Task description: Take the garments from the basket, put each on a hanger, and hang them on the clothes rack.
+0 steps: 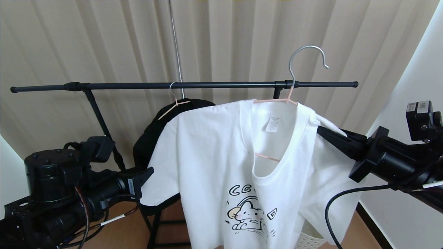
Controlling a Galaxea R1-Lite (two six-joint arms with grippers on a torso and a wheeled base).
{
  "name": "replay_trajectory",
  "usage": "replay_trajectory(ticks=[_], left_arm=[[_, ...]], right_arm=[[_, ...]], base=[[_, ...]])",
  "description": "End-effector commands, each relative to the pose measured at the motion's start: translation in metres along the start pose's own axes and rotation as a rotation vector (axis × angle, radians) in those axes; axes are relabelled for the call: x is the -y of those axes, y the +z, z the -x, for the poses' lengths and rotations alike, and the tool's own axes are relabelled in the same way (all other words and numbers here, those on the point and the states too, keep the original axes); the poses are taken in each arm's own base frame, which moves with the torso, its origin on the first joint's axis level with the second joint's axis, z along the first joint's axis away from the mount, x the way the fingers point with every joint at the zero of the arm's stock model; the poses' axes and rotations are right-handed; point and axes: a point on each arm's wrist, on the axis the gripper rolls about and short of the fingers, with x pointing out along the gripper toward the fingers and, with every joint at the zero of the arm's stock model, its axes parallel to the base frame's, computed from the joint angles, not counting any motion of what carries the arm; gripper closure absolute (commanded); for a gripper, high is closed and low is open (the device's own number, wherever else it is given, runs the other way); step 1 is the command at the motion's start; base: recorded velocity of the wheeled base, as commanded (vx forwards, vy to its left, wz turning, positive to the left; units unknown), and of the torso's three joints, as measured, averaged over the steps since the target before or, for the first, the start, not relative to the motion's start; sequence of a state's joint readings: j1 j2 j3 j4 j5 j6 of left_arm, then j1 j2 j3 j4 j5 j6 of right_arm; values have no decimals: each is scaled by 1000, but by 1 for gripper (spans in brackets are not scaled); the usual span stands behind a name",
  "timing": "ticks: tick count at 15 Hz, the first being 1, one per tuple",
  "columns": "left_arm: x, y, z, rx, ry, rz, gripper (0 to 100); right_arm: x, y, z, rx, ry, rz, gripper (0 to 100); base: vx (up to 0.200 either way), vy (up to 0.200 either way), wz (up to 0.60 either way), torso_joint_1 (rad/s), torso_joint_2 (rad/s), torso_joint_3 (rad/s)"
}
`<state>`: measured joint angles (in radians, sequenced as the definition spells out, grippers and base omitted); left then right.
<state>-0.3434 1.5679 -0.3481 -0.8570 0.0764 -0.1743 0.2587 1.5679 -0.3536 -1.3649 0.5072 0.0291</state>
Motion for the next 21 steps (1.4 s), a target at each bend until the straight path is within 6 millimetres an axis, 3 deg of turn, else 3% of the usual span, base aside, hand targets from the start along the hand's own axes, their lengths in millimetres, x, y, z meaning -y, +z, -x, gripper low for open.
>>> replay_trajectory(ticks=[1, 3, 6, 9, 13, 21], left_arm=[[1, 4, 5, 22, -13, 2, 0], [2, 10, 12, 51, -79, 5, 0], [9, 39, 24, 148, -178, 2, 0], [35, 86, 39, 163, -276, -22, 0], [57, 117, 51, 124, -441, -66, 0], [87, 102, 44, -42, -691, -378, 0]], right_arm=[[0, -1, 0, -3, 2, -2, 100], [0, -1, 0, -4, 1, -2, 100], [-3, -5, 3, -20, 56, -11, 100], [-4, -12, 4, -47, 93, -28, 100], [-4, -22, 2, -85, 128, -32, 100], [-8, -26, 8, -99, 187, -27, 100]], base=[[0, 0, 0, 0, 0, 0], [0, 0, 0, 0, 0, 0], [0, 0, 0, 0, 0, 0], [0, 0, 0, 0, 0, 0], [0, 0, 0, 0, 0, 0], [0, 0, 0, 0, 0, 0]])
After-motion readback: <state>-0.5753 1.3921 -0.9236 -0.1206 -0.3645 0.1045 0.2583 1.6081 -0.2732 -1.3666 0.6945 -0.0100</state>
